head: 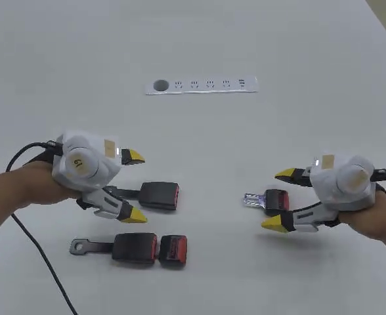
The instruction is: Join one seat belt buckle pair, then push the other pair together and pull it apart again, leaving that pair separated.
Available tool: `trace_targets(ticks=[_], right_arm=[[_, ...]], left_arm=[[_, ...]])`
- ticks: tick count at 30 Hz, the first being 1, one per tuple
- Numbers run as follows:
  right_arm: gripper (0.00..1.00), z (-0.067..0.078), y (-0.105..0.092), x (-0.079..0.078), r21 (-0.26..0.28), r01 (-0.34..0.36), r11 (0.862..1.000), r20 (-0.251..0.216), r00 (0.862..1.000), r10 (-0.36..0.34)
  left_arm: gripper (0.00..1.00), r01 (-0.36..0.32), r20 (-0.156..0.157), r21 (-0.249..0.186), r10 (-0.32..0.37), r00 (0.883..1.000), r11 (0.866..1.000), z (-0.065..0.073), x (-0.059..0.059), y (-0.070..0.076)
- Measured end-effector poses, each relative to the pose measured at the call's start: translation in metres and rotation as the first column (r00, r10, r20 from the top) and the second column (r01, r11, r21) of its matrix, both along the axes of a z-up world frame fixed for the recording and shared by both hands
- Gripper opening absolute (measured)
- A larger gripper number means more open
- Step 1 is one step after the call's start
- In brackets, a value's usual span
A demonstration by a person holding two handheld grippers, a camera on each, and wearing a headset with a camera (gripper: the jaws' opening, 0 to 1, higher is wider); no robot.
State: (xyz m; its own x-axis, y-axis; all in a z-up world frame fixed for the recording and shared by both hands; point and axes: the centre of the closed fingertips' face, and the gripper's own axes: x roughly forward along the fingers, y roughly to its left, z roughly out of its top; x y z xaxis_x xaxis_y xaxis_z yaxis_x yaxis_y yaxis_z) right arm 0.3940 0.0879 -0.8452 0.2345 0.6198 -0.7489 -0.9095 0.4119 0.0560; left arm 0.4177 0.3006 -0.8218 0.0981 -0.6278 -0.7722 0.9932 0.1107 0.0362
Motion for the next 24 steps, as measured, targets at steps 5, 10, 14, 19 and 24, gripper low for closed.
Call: trace_targets(ticks=[5, 10, 14, 19, 24], right_arm=[[0.65, -0.008, -0.004, -0.003, -0.017, -0.017, 1.000, -0.030, 0.999, 0.017], [0.59, -0.009, -0.008, -0.007, -0.040, -0.058, 0.998, -0.039, 0.998, 0.057], [0.58, -0.008, -0.008, -0.006, -0.037, -0.071, 0.997, -0.036, 0.997, 0.069], [0.56, -0.009, -0.009, -0.007, -0.038, -0.097, 0.995, -0.035, 0.995, 0.096], [0.52, -0.010, -0.010, -0.006, -0.037, -0.117, 0.992, -0.021, 0.993, 0.116]], left_arm=[[0.62, 0.054, -0.035, 0.101, -0.051, 0.998, 0.993, -0.028, -0.004, 0.011], [0.57, 0.060, -0.048, 0.075, -0.057, 0.997, 0.995, -0.031, -0.005, 0.004], [0.55, 0.080, -0.045, 0.109, -0.075, 0.996, 0.991, -0.040, -0.004, 0.006], [0.52, 0.076, -0.059, 0.085, -0.071, 0.996, 0.994, -0.037, -0.003, -0.001], [0.47, 0.090, -0.059, 0.087, -0.085, 0.995, 0.992, -0.035, -0.003, -0.004]])
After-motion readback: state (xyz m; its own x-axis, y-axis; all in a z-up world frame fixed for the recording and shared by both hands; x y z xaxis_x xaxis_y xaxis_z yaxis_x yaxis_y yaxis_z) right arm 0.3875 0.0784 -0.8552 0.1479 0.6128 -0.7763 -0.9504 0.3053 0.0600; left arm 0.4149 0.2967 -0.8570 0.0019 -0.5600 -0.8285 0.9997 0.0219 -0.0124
